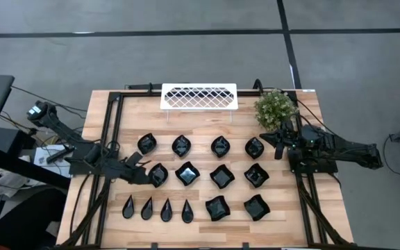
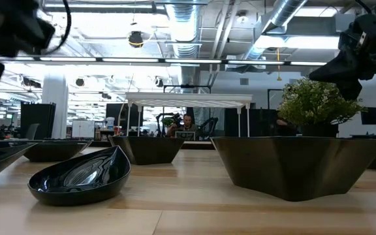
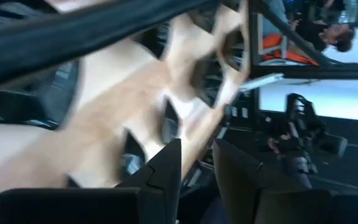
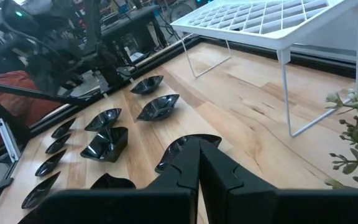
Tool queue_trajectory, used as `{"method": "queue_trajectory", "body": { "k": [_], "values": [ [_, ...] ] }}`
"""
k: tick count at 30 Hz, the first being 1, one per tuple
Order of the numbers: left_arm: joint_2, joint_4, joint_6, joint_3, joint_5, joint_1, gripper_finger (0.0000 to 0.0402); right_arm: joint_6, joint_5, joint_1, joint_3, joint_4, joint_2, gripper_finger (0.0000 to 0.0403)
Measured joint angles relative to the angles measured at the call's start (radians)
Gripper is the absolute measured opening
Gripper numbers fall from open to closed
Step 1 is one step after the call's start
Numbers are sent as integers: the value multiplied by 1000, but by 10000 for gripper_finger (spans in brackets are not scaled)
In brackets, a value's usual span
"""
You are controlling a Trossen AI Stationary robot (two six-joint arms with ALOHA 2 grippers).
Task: Pick & Place Mini shaped plates
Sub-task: Put the black drop shaped plate on the shelf
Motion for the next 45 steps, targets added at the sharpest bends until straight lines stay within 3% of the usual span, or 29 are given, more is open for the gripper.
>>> {"method": "queue_trajectory", "body": {
  "k": [7,17,27,45],
  "values": [
    [121,-56,29,187,-5,-13,95,0,0,0,0,0,0,0],
    [324,-360,-131,352,175,-42,95,0,0,0,0,-10,0,0],
    [320,-575,-510,356,280,-243,95,0,0,0,0,-12,0,0],
    [317,-575,-409,350,273,-362,95,0,0,0,0,-13,0,0]
  ]
}}
